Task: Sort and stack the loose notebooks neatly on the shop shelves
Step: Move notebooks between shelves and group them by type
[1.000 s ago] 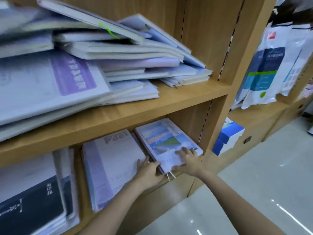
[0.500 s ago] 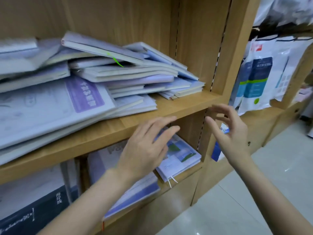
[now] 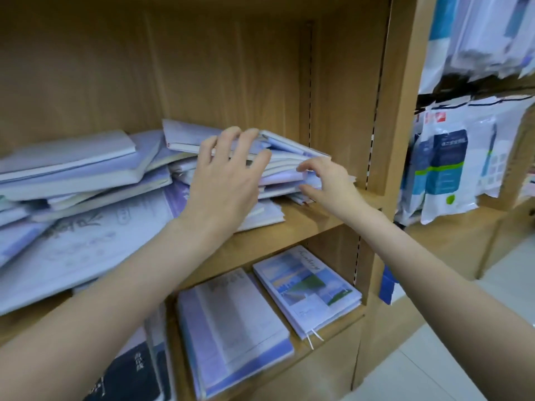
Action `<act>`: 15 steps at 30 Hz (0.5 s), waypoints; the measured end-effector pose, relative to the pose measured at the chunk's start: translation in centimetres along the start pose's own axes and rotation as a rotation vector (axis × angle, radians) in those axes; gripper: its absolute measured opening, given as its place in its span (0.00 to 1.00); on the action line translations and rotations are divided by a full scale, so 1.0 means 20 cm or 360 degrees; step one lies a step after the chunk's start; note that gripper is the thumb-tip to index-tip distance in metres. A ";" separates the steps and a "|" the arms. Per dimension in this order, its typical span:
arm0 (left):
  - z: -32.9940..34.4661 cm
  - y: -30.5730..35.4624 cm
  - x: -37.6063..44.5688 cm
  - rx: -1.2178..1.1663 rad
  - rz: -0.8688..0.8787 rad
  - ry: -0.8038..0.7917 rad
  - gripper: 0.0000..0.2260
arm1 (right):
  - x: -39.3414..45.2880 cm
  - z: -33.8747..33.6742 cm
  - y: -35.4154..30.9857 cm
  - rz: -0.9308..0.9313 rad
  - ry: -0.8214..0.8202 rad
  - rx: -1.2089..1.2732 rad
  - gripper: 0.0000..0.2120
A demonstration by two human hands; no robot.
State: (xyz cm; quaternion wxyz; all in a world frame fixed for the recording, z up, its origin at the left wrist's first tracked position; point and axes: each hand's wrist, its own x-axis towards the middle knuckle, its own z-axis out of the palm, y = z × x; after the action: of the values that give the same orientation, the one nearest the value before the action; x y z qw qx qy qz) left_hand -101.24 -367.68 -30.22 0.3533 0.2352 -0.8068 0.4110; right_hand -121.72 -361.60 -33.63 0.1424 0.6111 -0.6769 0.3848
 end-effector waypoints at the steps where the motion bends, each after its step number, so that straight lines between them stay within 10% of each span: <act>1: -0.02 -0.03 0.02 0.0057 0.0031 -0.0144 0.23 | 0.03 0.01 0.00 -0.0044 -0.0020 -0.0105 0.14; 6: 0.00 -0.15 0.13 -0.0140 0.0015 -0.0679 0.21 | 0.09 0.07 -0.02 -0.0285 0.0154 -0.0524 0.12; 15: -0.12 -0.33 0.32 -0.0479 -0.0311 -0.0669 0.20 | 0.24 -0.17 -0.11 -0.0586 0.0476 -0.1157 0.13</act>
State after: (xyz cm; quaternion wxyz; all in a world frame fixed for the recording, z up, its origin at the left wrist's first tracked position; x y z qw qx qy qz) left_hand -100.06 -369.95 -21.07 0.2470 0.3369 -0.8879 0.1926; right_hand -121.56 -362.61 -27.48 0.5111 0.5692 -0.6201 0.1740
